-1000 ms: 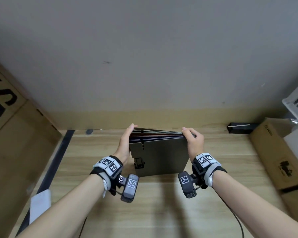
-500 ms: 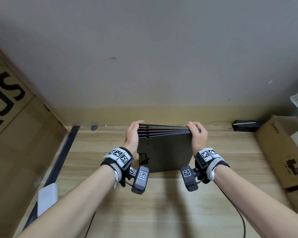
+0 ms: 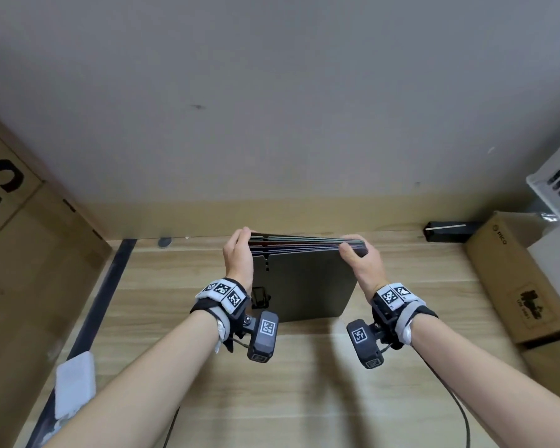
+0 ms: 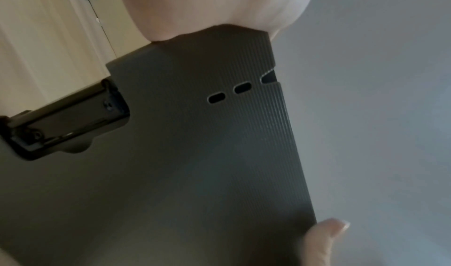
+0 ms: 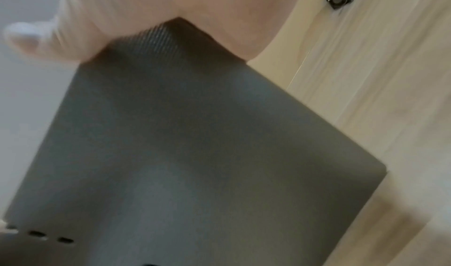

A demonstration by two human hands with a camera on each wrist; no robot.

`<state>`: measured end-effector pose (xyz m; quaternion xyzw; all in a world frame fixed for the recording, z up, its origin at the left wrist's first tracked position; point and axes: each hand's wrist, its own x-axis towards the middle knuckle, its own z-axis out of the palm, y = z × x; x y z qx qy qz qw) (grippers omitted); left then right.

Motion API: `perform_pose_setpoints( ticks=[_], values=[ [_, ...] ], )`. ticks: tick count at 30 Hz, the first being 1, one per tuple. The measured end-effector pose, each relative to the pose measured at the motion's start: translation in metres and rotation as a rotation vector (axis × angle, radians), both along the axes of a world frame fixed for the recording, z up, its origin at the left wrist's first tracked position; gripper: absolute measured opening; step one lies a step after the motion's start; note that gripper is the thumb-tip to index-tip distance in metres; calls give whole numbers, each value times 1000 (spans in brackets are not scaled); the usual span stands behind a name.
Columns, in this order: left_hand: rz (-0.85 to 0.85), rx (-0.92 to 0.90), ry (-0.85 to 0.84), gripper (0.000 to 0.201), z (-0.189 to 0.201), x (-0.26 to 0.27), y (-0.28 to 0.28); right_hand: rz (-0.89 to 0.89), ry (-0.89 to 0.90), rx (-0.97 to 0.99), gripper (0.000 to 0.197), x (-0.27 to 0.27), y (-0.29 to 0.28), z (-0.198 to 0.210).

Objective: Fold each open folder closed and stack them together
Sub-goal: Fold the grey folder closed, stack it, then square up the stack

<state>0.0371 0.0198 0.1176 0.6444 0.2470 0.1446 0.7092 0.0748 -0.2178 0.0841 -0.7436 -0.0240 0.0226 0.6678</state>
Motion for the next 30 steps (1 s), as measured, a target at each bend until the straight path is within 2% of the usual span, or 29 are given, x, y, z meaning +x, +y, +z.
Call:
perform_pose_setpoints(
  ticks=[3, 7, 8, 9, 11, 12, 13, 16, 21, 24, 30],
  values=[
    [-40, -11, -11, 30, 0, -4, 1, 135, 61, -8, 33, -6, -6, -7],
    [-143, -51, 8, 30, 2, -12, 7, 214, 35, -9, 43, -3, -12, -11],
    [-212, -54, 16, 37, 0, -15, 13, 218, 29, -13, 44, -2, -13, -12],
    [-287, -19, 42, 54, -5, -18, 20, 223, 29, -10, 45, -1, -14, -15],
    [-435, 156, 131, 96, -16, -29, 33, 229, 34, -12, 47, -1, -16, -21],
    [-496, 269, 158, 105, -21, -36, 36, 230, 41, -13, 47, -1, -16, -24],
    [-545, 362, 168, 103, -30, -42, 41, 228, 47, -8, 49, -2, -17, -27],
    [-610, 507, 191, 81, -61, -49, 51, 227, 85, -12, 51, -5, -18, -40],
    [-582, 561, 357, 59, -92, -39, 51, 189, 156, -60, 47, -6, -18, -65],
    [-568, 620, 392, 59, -105, -30, 49, 163, 175, -91, 42, -4, -16, -77],
    [-543, 725, 307, 58, -106, -29, 50, 80, 208, -130, 45, -2, -8, -86]
  ],
)
